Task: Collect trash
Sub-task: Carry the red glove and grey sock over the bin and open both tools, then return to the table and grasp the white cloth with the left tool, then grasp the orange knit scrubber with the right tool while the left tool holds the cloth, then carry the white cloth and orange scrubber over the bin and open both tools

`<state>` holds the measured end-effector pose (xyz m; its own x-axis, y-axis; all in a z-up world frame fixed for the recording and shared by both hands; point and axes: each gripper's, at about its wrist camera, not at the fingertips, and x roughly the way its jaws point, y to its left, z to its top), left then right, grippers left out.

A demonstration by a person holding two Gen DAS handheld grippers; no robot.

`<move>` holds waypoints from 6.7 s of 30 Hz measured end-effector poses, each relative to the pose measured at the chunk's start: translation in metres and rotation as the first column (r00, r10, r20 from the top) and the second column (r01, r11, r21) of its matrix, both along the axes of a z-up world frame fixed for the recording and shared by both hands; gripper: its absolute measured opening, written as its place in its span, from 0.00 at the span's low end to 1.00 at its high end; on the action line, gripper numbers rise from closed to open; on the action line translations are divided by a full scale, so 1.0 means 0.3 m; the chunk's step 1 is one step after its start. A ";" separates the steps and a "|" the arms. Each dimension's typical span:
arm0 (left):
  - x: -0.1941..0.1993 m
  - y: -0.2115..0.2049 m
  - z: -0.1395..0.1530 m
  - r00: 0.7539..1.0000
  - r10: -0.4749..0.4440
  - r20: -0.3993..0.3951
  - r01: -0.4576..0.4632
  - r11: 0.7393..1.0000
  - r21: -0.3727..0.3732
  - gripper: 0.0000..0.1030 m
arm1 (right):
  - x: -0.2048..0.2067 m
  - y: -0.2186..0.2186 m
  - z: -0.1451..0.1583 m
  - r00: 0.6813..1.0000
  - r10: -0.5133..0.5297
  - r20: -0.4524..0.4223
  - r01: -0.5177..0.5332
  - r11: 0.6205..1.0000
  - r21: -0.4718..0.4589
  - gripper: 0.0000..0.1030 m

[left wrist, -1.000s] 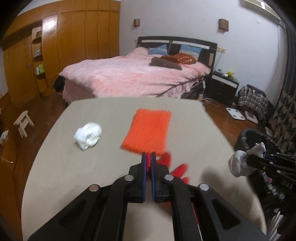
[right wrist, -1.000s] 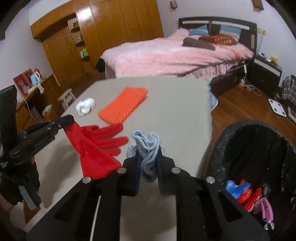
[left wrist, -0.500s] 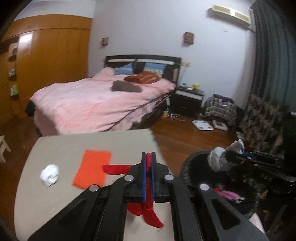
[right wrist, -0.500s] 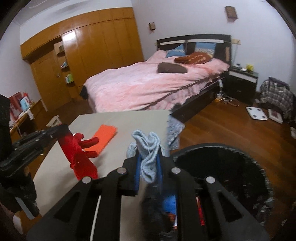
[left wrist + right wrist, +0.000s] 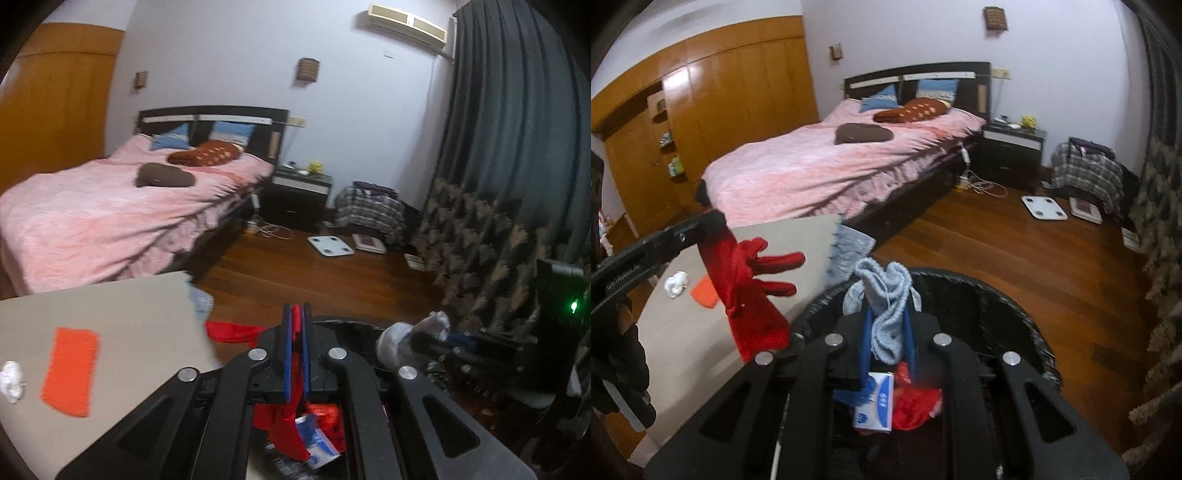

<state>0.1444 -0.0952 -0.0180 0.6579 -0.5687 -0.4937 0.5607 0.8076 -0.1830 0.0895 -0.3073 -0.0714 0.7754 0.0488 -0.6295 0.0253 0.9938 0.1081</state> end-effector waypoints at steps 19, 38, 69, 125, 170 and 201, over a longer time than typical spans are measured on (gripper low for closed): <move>0.030 0.132 -0.164 0.989 0.138 -0.050 -0.131 0.982 0.134 0.86 | -0.054 -0.035 -0.088 0.993 -0.109 0.046 0.111 0.993 -0.035 0.93; -0.041 0.788 -0.254 0.837 0.547 0.003 -0.533 0.814 0.230 0.93 | 0.198 0.490 -0.069 0.988 0.151 0.040 -0.152 0.988 0.026 0.95; 0.396 1.246 -0.556 0.758 0.626 -0.183 -0.579 0.775 0.252 0.45 | 0.620 1.026 -0.318 0.956 0.283 -0.073 -0.285 0.958 -0.027 0.95; -0.046 0.949 -0.078 0.778 0.628 0.006 -0.623 0.770 0.141 0.41 | 0.293 0.834 0.011 0.933 0.360 0.023 -0.360 0.932 0.036 0.11; -0.087 0.033 -0.049 0.984 0.173 0.038 -0.176 0.976 0.124 0.41 | -0.092 0.051 0.025 0.997 -0.066 0.033 0.068 0.996 -0.052 0.11; 0.054 -0.139 -0.332 0.993 0.026 -0.112 -0.011 0.991 0.131 0.70 | 0.011 -0.066 -0.221 0.981 -0.153 -0.116 0.145 0.987 -0.070 0.45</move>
<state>0.1606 -0.1369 -0.1176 0.6036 -0.4829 -0.6344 0.5268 0.8388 -0.1373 0.0927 -0.3271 -0.1378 0.6891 -0.1029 -0.7173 0.1827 0.9826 0.0346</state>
